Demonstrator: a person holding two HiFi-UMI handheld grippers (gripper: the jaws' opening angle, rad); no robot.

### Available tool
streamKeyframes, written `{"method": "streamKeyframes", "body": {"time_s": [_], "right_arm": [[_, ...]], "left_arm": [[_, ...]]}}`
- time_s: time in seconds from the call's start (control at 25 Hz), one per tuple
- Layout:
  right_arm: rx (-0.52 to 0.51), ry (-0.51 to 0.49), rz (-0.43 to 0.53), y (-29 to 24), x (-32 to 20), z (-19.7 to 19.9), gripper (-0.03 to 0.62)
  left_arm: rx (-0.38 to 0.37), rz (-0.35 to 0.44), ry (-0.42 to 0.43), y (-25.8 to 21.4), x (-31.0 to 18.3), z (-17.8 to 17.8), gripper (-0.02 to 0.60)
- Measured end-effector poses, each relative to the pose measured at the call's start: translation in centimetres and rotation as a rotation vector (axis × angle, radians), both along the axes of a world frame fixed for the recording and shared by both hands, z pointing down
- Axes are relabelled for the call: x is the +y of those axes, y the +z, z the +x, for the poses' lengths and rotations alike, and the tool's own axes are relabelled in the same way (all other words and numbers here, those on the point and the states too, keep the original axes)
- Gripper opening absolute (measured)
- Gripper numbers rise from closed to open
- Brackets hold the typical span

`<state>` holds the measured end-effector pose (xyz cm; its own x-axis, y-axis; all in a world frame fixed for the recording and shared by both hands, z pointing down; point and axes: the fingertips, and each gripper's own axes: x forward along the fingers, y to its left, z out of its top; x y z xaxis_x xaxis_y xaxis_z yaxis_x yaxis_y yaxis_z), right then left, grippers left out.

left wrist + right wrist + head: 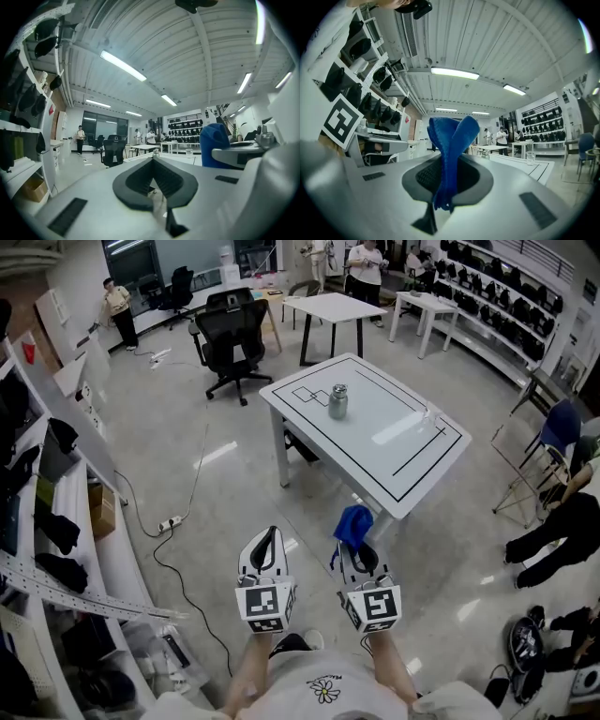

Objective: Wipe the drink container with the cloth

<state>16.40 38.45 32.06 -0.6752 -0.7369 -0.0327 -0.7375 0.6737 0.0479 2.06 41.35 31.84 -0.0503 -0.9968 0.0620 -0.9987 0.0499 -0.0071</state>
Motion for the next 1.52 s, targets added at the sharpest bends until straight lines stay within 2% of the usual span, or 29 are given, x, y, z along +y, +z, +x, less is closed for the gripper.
{"method": "streamKeyframes", "body": {"time_s": [0.4,0.64,1.04,1.4,1.52], "right_arm": [[0.002,0.006,-0.036,1.2,-2.9,-0.6,0.043],[-0.013,0.022,-0.034,1.0,-7.4,-1.1,0.041],[0.014,0.074,-0.002,0.6,-21.0,-4.4,0.041],[0.006,0.187,-0.078,0.3,-36.6,-9.0,0.041],[0.001,0.215,-0.077,-0.1,-40.8,-10.3,0.042]], "left_arm": [[0.006,-0.005,0.000,0.4,-2.7,-1.0,-0.002],[0.012,0.019,0.016,0.0,-7.3,-1.9,-0.003],[0.023,0.047,0.083,-1.2,-22.8,-6.1,-0.003],[0.005,0.012,0.210,-1.8,-40.3,-10.3,-0.002],[0.010,0.016,0.242,-2.0,-45.0,-11.4,-0.002]]}}
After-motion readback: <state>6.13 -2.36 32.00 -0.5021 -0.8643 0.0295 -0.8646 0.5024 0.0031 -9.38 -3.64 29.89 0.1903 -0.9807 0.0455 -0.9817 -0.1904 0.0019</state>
